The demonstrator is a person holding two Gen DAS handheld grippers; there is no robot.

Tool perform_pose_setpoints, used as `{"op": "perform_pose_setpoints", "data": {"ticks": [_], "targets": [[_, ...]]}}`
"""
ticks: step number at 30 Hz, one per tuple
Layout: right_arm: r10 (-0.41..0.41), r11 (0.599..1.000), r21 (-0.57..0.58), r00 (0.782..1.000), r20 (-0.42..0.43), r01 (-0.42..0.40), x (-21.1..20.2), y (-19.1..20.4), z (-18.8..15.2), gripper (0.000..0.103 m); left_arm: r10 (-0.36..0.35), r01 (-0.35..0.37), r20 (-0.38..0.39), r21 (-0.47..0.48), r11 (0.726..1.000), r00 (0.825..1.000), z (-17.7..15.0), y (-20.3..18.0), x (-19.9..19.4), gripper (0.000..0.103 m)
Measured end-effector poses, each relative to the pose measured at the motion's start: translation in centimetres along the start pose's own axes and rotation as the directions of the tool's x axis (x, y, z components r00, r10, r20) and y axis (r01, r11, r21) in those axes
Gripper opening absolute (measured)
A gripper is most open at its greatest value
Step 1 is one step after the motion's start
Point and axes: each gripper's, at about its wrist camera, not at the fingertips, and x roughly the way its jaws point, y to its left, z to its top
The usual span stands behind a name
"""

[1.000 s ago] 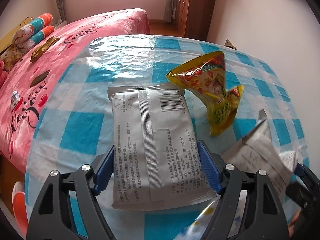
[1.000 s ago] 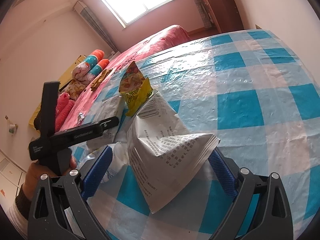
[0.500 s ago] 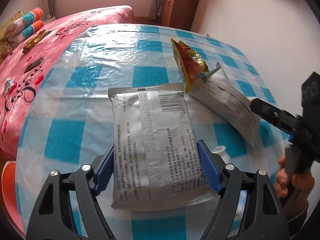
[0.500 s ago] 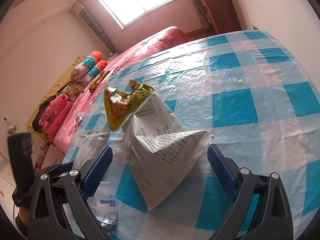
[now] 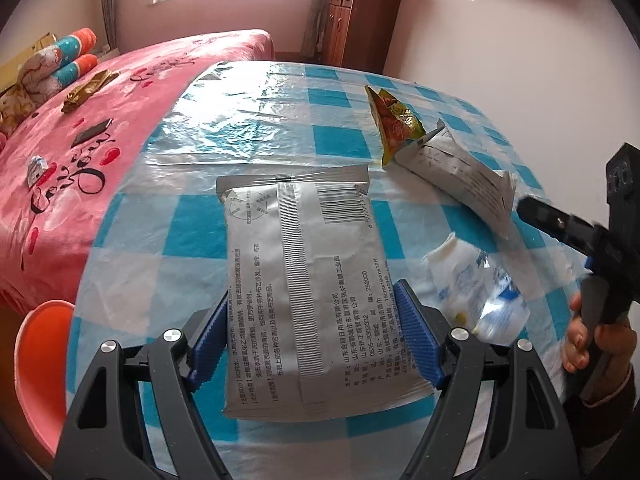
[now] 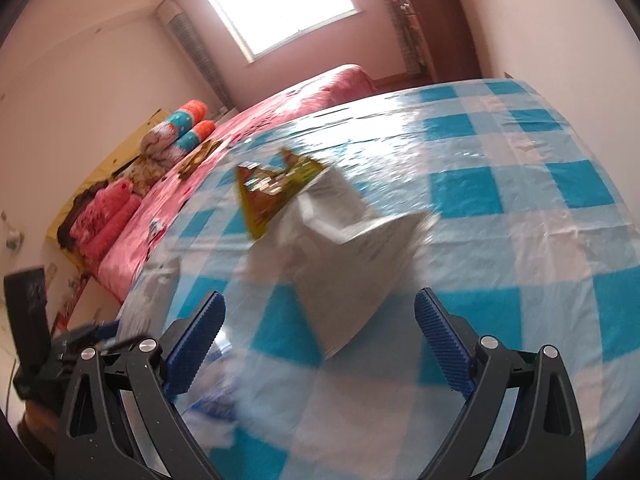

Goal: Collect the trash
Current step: 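Lift the grey bag with the left tool while the right tool reaches toward the white plastic bottle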

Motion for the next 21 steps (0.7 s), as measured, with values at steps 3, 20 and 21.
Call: {"op": "perform_pose_setpoints", "data": {"ticks": [3, 20, 21], "targets": [[0.009, 0.997, -0.076, 1.000, -0.017, -0.010, -0.5, 2.8, -1.2, 0.094, -0.008, 0.008, 0.010, 0.001, 1.000, 1.000, -0.5, 0.6, -0.5, 0.078], [-0.190, 0.936, -0.324, 0.972, -0.141, 0.136, 3.1, 9.5, -4.4, 0.094, -0.037, 0.037, 0.032, 0.000, 0.999, 0.999, -2.8, 2.8, -2.2, 0.078], [-0.195, 0.935, -0.327, 0.970, -0.142, 0.140, 3.3, 9.4, -4.3, 0.094, -0.038, 0.038, 0.034, -0.002, 0.999, 0.999, -2.9, 2.9, -2.3, 0.078]]}}
